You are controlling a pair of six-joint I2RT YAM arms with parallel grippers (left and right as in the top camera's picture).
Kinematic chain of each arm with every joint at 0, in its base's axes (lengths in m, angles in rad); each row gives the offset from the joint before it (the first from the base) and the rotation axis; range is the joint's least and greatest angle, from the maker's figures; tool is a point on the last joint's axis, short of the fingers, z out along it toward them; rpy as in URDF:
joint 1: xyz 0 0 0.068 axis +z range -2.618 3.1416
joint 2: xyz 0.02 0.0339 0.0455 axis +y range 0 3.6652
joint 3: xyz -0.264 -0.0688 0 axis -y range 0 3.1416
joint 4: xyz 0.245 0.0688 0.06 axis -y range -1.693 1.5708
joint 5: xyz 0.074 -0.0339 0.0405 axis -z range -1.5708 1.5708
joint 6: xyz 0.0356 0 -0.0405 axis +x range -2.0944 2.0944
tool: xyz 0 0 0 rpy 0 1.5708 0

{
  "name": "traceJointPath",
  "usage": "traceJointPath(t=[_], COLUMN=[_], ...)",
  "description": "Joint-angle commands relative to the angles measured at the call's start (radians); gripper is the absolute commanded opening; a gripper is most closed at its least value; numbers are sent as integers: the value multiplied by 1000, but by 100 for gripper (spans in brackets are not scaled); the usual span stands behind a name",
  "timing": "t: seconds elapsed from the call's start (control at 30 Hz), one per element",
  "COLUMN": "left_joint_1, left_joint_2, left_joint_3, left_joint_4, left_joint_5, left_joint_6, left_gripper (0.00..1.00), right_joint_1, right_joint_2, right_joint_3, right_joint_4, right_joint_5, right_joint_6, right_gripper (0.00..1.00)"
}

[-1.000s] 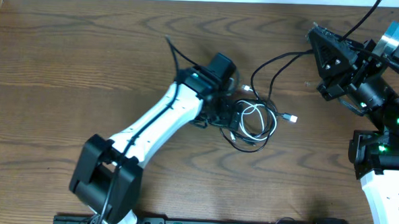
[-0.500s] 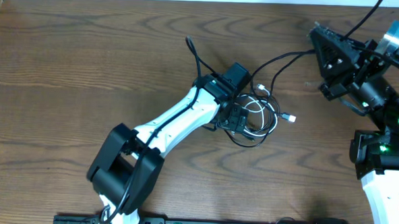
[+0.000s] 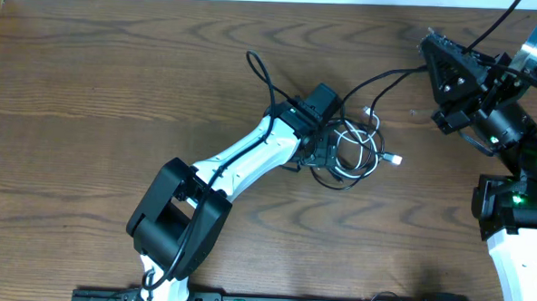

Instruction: Untangle cables

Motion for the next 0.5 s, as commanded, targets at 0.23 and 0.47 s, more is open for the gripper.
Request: traceJointPath(t=[0.23,0.47], left_joint_1=[-23,-23], left_joint_2=[8,15], left_joint_3=[2,-16], left_joint_4=[-11,-39], left_joint_5=[-221,-308], left_joint_6=[-103,-104], left_gripper=[95,95], right_joint_1=[-4,-4], right_joint_2=[-11,-11], right_joint_3=[12,12], right_joint_4=[5,5], right_joint_5=[15,15], right_joint_6=[24,24], right_gripper=[1,1])
